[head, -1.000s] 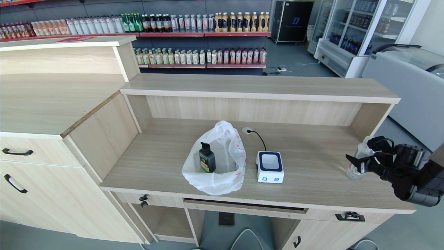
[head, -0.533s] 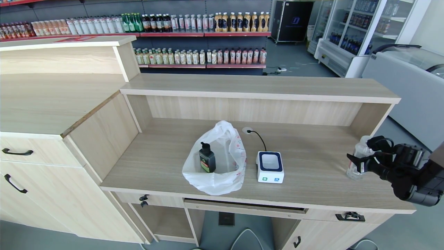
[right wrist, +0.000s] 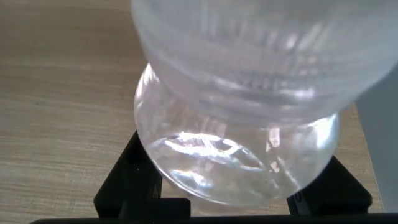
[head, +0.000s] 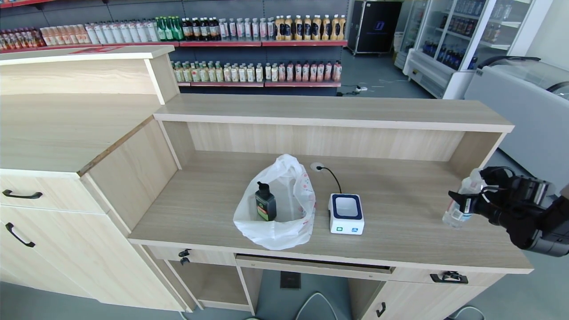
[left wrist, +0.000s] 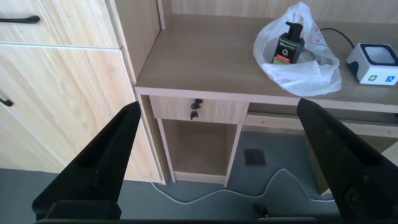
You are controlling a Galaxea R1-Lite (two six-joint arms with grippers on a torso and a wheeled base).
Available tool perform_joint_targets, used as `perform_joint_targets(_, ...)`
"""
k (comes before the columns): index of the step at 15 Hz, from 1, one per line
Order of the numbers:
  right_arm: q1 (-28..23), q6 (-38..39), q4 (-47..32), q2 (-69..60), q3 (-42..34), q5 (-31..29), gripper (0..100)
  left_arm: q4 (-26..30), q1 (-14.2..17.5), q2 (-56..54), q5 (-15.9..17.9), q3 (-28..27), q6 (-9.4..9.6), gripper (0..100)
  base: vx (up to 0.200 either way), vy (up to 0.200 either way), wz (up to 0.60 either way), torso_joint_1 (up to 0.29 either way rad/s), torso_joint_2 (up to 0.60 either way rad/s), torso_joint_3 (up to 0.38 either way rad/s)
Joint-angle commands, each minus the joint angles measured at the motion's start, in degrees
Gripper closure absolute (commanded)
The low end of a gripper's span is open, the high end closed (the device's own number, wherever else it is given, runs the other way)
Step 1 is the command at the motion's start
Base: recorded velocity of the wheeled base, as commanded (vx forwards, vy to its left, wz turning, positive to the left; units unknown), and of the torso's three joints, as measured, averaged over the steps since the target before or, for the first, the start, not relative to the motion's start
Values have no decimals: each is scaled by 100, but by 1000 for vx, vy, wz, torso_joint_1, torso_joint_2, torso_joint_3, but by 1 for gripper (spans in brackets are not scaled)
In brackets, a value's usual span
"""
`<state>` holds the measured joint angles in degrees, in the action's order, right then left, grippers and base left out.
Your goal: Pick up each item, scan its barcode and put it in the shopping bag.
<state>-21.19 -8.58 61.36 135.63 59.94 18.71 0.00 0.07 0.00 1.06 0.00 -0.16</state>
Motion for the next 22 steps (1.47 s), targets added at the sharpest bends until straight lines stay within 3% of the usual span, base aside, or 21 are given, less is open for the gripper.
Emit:
perform_joint_targets(1,115,515,-317,-916,-352,27,100,0,1,9,-1,0,-2,0,0,0,0,0,0,0)
perform_joint_targets(3,211,972,-695,-1557,-589,62,100,0,1,0,-1,0,-2,0,0,0,0,0,0,0)
perform_joint_targets(7,783,1869,-2541,-3553,-905,326,100,0,1,9,-9,0,-2,0,0,0,0,0,0,0)
perform_joint_targets(11,1987,2651,-3912,-5302,-896,291,100,0,1,9,-1,0,-2,0,0,0,0,0,0,0)
perform_joint_targets(15,3156,2783,-4914,-6330,-888,203,100,0,1,9,-1,0,-2,0,0,0,0,0,0,0)
perform_joint_targets(18,3947,2818,-5353,-6822,-888,-289,100,0,1,0,-1,0,-2,0,0,0,0,0,0,0)
perform_joint_targets(22,4509,2994,-5995,-7393,-888,-711,100,0,1,9,-9,0,-2,0,0,0,0,0,0,0)
